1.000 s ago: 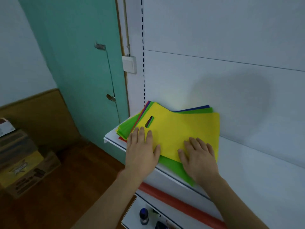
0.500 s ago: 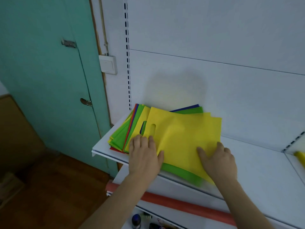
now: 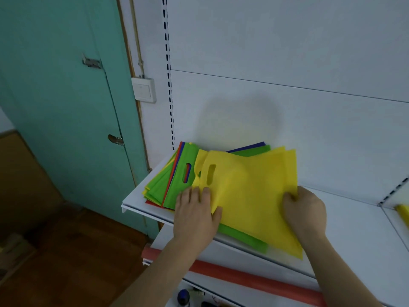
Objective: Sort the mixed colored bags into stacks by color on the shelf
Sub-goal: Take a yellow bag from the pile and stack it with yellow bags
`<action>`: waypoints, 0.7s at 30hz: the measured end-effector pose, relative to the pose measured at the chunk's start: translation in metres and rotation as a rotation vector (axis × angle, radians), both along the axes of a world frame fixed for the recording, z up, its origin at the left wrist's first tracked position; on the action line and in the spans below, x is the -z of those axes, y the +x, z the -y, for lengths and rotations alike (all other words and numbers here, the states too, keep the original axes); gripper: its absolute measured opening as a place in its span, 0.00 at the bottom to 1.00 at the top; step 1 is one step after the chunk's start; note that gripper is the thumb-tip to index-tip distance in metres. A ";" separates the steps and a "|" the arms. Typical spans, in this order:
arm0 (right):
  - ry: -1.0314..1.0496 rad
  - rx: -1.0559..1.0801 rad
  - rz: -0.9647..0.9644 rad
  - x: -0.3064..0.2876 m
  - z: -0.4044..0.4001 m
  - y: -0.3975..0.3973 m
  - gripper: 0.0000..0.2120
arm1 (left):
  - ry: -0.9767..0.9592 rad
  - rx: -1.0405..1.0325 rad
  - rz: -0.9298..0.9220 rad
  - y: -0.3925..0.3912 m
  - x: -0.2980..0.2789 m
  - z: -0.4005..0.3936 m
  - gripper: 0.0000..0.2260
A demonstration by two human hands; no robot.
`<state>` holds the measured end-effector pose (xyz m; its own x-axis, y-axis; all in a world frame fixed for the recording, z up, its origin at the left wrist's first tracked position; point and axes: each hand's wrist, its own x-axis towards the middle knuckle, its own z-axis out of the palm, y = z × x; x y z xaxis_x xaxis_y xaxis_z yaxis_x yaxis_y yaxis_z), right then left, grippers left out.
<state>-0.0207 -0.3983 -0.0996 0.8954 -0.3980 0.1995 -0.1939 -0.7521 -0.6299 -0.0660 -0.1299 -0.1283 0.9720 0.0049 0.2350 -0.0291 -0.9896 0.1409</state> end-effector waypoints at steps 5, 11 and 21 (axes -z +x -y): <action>0.101 -0.066 0.214 -0.016 0.007 -0.002 0.07 | -0.186 -0.002 0.008 0.012 -0.014 -0.011 0.40; 0.315 -0.089 0.447 -0.036 0.013 -0.025 0.12 | -1.027 0.008 0.078 0.054 -0.053 -0.026 0.29; 0.316 -0.031 0.431 -0.021 0.015 -0.030 0.12 | -1.230 0.184 0.292 0.061 -0.070 -0.021 0.09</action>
<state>-0.0503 -0.4130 -0.0782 0.7709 -0.4726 0.4269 0.1523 -0.5141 -0.8441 -0.0050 -0.1086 -0.0588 0.8947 0.2417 0.3756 -0.3358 -0.1904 0.9225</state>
